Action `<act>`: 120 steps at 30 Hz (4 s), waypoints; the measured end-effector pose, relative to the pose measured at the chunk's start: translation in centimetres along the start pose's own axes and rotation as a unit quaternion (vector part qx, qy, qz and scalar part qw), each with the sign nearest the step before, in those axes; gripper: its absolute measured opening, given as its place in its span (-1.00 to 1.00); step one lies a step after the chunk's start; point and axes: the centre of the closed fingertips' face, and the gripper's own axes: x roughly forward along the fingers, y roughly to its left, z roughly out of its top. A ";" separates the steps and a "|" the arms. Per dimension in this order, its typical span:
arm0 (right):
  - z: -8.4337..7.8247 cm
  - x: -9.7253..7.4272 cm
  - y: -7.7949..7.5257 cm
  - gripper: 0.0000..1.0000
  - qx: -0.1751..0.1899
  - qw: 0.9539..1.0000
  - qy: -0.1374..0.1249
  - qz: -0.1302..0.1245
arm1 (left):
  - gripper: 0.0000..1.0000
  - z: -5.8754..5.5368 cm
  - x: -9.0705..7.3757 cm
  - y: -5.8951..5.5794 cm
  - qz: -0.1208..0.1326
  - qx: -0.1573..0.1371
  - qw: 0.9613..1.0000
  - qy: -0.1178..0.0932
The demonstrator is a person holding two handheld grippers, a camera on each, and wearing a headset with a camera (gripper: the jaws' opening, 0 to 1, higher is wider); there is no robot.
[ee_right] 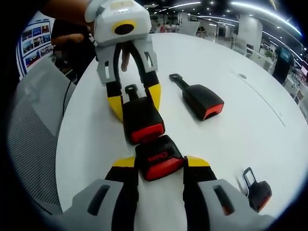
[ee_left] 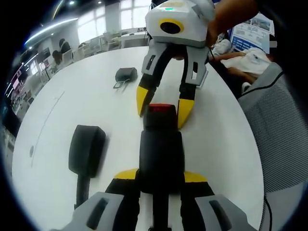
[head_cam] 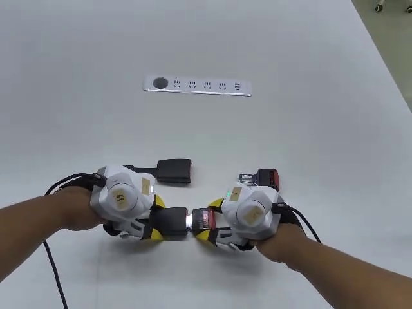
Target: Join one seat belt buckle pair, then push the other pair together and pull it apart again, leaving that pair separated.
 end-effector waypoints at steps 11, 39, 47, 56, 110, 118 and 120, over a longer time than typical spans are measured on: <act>-0.4 -0.1 0.2 -0.34 -0.007 1.000 0.006 0.000 | -0.36 -0.1 0.1 0.1 0.002 -0.005 1.000 -0.008; -1.2 -0.1 0.4 -0.38 -0.030 0.999 -0.014 0.030 | -0.36 0.0 0.3 0.4 -0.011 -0.008 0.999 -0.035; -1.3 -0.3 0.5 -0.38 -0.031 0.999 -0.021 0.030 | -0.36 0.3 0.3 0.3 -0.015 -0.010 0.999 -0.039; -1.2 -0.5 0.5 -0.36 -0.027 0.999 -0.035 0.024 | -0.36 0.4 0.4 0.4 -0.016 -0.011 0.999 -0.041; -3.0 -7.7 -5.3 0.50 0.033 0.995 -0.072 -0.059 | 0.70 1.4 -5.2 4.0 0.072 -0.076 0.992 -0.075; -3.9 -9.1 -9.0 0.55 0.038 0.995 -0.067 -0.067 | 0.65 2.1 -5.9 6.8 0.082 -0.070 0.991 -0.076; -4.0 -9.2 -10.2 0.56 0.040 0.995 -0.068 -0.067 | 0.61 2.4 -5.9 7.6 0.084 -0.068 0.991 -0.075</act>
